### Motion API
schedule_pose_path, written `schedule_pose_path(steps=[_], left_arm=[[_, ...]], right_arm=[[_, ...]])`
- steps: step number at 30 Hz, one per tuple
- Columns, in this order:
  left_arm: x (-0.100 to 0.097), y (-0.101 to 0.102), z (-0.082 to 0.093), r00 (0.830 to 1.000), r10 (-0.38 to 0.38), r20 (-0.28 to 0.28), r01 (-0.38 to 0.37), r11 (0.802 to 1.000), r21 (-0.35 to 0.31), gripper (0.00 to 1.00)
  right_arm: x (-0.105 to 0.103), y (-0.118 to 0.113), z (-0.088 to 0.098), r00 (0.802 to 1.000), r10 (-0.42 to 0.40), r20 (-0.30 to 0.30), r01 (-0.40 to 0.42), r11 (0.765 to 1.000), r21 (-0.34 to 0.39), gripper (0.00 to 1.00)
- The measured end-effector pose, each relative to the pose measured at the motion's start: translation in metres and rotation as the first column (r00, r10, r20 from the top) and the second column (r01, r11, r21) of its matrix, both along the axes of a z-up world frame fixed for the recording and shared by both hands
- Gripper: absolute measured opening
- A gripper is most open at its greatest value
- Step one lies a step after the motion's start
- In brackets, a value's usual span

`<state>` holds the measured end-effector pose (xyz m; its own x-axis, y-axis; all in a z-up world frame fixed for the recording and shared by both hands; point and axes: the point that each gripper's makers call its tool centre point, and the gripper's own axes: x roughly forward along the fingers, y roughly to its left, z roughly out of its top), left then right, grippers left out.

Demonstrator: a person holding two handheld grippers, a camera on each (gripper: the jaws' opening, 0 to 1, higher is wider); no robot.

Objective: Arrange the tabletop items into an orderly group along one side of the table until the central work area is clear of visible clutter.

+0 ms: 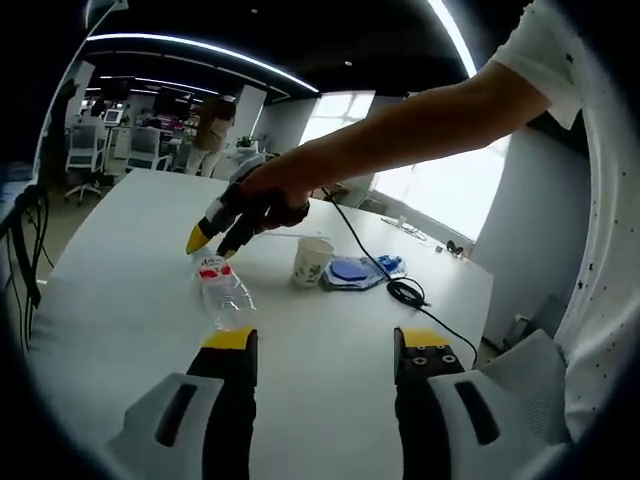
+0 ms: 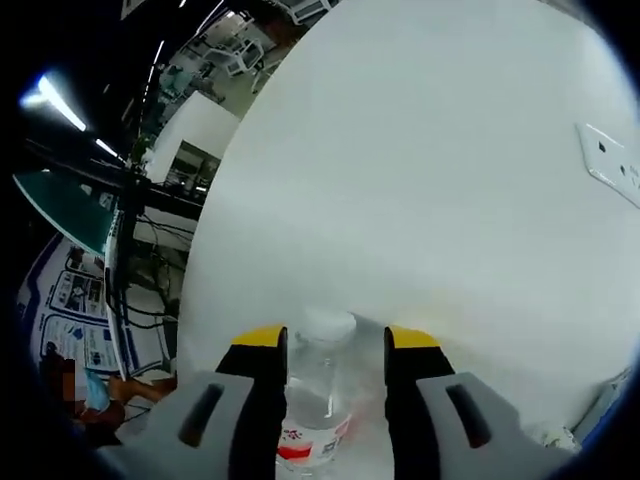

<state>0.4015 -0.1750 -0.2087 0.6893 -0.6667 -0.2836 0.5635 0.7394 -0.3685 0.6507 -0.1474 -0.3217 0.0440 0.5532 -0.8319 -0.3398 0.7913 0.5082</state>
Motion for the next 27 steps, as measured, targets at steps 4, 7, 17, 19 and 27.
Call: schedule_pose_path(steps=[4, 7, 17, 19, 27], left_arm=[[0.000, 0.001, -0.002, 1.000, 0.002, -0.002, -0.002, 1.000, -0.001, 0.54], [0.000, 0.000, -0.003, 1.000, 0.006, -0.004, -0.006, 1.000, -0.007, 0.54], [0.001, 0.000, -0.004, 1.000, 0.008, -0.004, -0.008, 1.000, -0.005, 0.54], [0.001, 0.001, -0.004, 1.000, 0.012, -0.005, -0.012, 1.000, -0.006, 0.54], [0.001, 0.005, -0.006, 1.000, 0.021, -0.009, -0.021, 1.000, -0.001, 0.54]], right_arm=[[-0.002, 0.000, 0.001, 1.000, -0.012, 0.006, 0.012, 1.000, -0.012, 0.32], [0.000, -0.001, 0.000, 1.000, -0.024, 0.007, 0.024, 1.000, -0.021, 0.31], [-0.001, 0.010, -0.004, 0.998, -0.069, -0.006, 0.069, 0.997, -0.018, 0.21], [-0.003, 0.013, -0.004, 0.998, -0.065, -0.001, 0.065, 0.998, -0.023, 0.21], [-0.005, 0.011, 0.001, 0.997, -0.073, 0.025, 0.073, 0.997, -0.025, 0.20]])
